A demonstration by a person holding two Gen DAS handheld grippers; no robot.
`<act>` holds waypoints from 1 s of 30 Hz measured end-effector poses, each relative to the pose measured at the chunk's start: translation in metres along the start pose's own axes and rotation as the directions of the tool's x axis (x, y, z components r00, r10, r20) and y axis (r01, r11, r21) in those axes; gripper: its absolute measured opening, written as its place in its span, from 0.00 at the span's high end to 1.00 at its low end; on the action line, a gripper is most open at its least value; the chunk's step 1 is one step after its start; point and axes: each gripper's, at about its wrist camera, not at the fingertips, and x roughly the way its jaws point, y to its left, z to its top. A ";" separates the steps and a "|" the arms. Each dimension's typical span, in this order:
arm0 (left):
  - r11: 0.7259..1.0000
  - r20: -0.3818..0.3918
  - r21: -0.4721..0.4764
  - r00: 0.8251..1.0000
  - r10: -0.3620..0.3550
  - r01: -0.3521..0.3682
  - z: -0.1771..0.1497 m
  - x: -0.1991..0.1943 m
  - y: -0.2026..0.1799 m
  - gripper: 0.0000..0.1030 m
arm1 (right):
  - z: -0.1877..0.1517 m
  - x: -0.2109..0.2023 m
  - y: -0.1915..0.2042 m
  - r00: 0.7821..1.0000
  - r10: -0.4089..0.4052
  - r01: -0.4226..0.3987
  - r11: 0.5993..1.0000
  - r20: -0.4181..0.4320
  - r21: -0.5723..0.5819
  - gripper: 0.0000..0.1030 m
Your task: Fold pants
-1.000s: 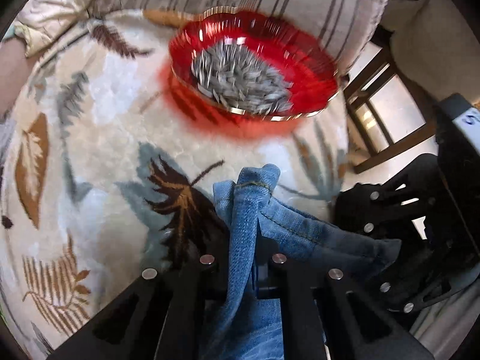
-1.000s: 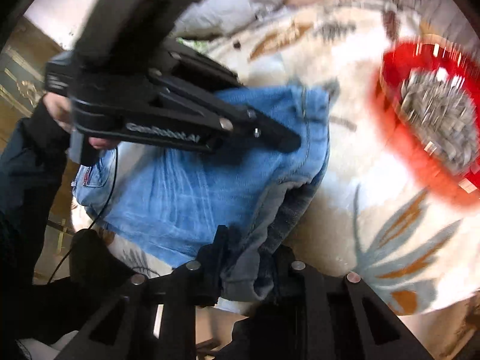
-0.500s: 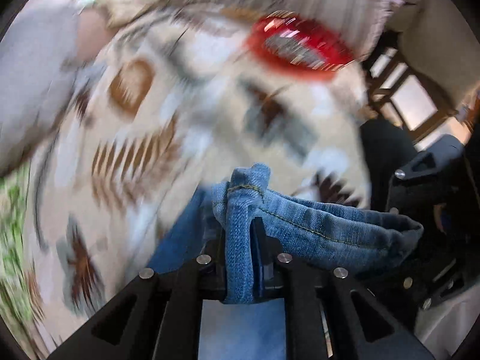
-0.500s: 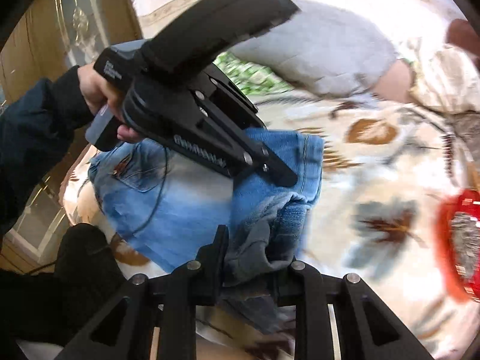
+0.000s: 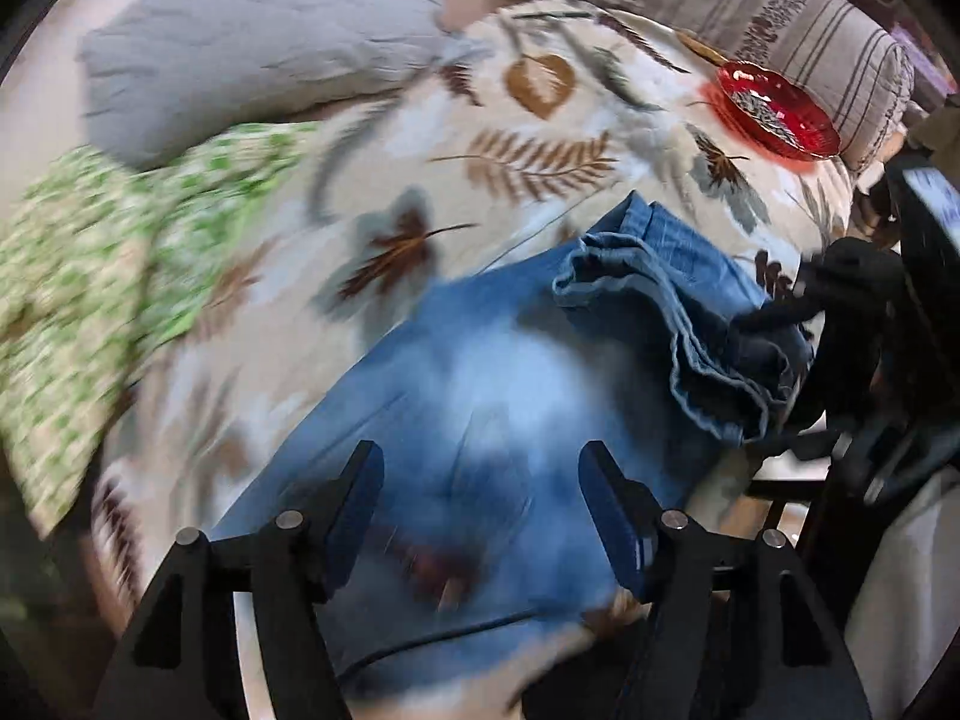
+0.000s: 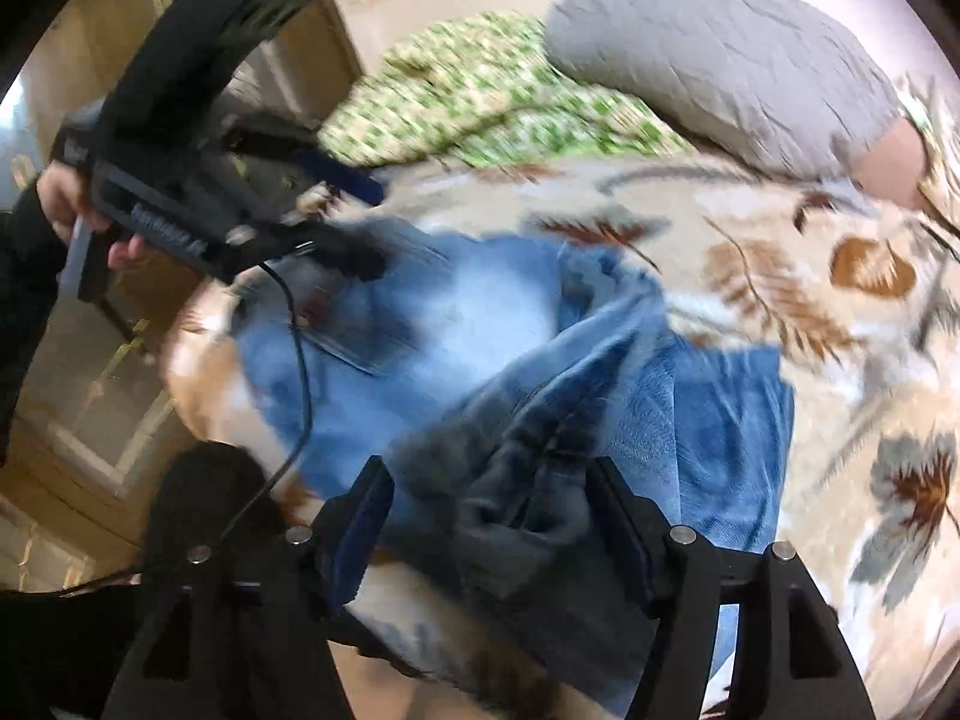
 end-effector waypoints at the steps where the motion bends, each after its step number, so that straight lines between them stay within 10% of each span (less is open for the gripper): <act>1: 1.000 0.012 -0.019 1.000 0.022 -0.022 -0.011 -0.017 0.000 0.22 | 0.001 -0.011 0.002 0.999 0.038 -0.038 0.999 0.022 -0.008 0.31; 5: 0.996 0.045 -0.088 0.999 0.018 -0.014 -0.030 -0.040 -0.011 0.19 | 0.000 -0.051 -0.007 0.990 0.101 -0.101 0.995 0.096 -0.004 0.27; 10: 0.971 0.077 -0.221 0.995 -0.071 0.086 -0.029 0.000 -0.036 0.19 | -0.001 -0.073 -0.045 0.997 -0.008 0.008 1.000 0.076 0.008 0.27; 15: 0.890 0.110 -0.403 0.976 -0.186 0.215 -0.013 0.058 -0.049 0.19 | 0.002 -0.059 -0.084 0.998 -0.053 0.051 0.998 -0.034 -0.038 0.28; 30: 0.832 0.071 -0.531 0.986 -0.148 0.163 0.003 0.126 -0.054 0.21 | 0.063 0.049 -0.108 0.976 -0.132 0.094 0.973 -0.171 -0.209 0.28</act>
